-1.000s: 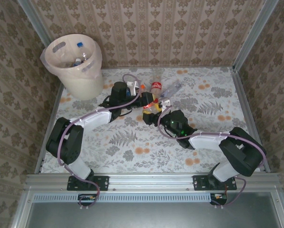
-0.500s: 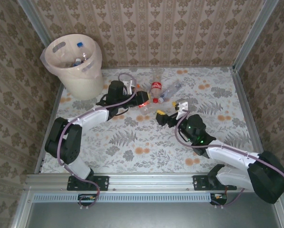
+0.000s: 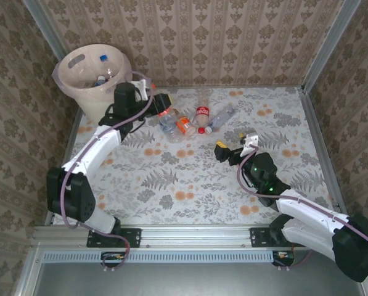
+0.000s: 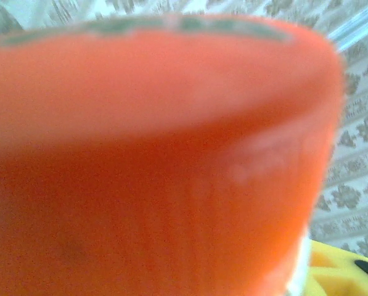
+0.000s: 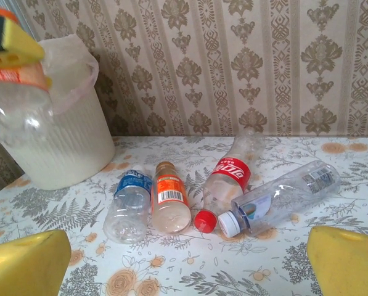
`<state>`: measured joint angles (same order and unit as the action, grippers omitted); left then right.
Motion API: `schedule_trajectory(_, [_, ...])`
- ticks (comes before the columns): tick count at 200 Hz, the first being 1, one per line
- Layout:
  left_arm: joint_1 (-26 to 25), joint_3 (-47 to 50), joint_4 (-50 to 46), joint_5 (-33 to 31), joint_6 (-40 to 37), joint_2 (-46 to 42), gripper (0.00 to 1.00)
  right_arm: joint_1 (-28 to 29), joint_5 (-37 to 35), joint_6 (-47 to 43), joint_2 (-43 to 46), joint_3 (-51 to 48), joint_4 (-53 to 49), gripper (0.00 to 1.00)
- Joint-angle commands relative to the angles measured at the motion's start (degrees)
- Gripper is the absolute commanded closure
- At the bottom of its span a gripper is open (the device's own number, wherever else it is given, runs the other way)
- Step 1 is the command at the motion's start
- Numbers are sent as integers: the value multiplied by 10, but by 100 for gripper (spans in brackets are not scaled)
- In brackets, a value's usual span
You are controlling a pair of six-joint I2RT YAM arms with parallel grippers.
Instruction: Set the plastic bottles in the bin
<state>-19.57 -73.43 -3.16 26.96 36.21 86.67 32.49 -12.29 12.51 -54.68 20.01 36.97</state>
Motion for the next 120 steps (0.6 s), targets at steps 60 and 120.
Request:
schedule_trajectory(60, [86, -148, -89, -66, -54, -10, 58, -4, -4, 6, 2, -5, -6, 0])
schedule_trajectory(120, [135, -256, -108, -79, -113, 9, 56, -5, -6, 5, 1, -3, -10, 1])
